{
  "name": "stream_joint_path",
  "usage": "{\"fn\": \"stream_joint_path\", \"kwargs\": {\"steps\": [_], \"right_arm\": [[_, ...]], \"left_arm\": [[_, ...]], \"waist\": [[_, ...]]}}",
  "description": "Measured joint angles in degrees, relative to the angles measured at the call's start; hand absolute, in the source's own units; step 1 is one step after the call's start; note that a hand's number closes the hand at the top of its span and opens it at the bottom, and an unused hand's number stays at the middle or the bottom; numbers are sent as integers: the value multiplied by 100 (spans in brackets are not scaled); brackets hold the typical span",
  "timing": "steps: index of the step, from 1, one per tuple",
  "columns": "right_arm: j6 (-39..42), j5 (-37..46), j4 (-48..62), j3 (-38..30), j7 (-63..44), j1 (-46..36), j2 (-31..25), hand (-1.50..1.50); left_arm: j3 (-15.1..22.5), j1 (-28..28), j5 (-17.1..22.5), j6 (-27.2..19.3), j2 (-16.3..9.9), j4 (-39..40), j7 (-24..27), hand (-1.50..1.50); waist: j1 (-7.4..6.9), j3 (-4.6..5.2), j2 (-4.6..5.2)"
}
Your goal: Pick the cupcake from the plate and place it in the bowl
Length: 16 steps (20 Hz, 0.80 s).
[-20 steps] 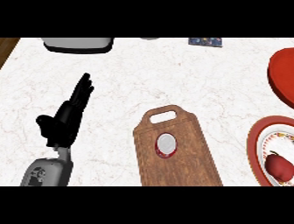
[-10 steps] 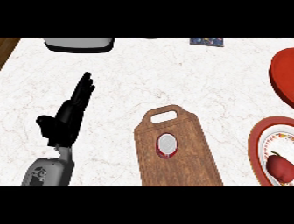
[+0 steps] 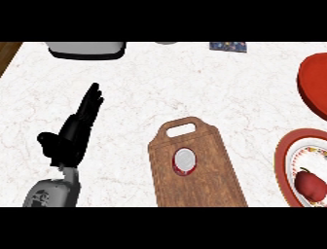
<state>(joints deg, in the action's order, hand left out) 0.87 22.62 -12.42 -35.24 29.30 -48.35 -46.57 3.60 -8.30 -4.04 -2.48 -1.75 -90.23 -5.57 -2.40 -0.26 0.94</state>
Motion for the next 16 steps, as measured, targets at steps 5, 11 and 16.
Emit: {"fn": "stream_joint_path", "kwargs": {"steps": [5,11,16], "right_arm": [[523,-398,163,-349,-116,60,-360,-150],[1323,-845,312,-697,-144,318,-664,-150],[2061,-1106,335,-858,158,815,-840,-150]], "left_arm": [[-136,-13,74,57,-89,60,47,0],[-191,-144,46,38,-101,229,49,0],[-185,-230,-3,-33,-55,297,47,0]], "waist": [[55,6,-14],[94,6,-19],[115,1,-22]]}}
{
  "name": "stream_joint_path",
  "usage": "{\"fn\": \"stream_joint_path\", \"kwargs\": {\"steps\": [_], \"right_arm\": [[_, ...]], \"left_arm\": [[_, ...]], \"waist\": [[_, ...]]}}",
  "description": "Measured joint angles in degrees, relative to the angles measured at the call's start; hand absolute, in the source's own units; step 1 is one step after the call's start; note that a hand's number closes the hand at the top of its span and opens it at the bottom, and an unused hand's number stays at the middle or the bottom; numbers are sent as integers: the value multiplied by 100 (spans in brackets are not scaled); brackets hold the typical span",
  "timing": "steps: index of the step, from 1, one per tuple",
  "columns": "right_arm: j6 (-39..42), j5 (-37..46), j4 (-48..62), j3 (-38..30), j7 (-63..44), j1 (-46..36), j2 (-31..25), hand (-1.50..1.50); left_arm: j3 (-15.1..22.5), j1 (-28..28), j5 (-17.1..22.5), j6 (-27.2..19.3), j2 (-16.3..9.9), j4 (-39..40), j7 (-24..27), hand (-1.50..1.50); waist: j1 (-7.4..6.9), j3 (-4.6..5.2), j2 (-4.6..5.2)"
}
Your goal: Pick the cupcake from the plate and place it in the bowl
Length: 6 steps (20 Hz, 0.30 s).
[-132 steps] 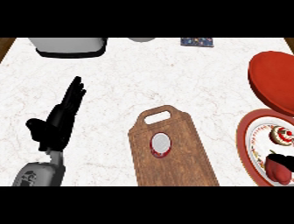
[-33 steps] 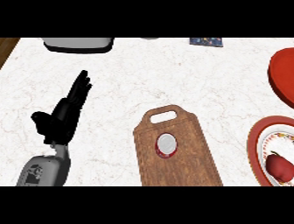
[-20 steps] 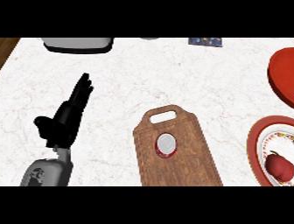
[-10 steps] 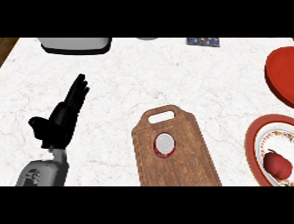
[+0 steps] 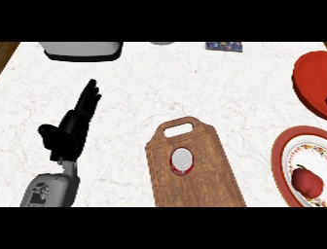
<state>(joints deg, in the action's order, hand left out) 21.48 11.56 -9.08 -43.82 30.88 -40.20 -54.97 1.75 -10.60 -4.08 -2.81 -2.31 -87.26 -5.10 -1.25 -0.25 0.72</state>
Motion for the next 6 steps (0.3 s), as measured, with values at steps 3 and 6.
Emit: {"fn": "stream_joint_path", "kwargs": {"steps": [3,6], "right_arm": [[339,-68,-22,-8,83,194,-85,-150],[548,-108,-67,13,295,468,-65,-150]], "left_arm": [[3,46,7,18,3,1,38,0],[9,130,35,40,-21,-205,-82,0]], "waist": [[-13,-2,-1],[-17,1,-11]]}}
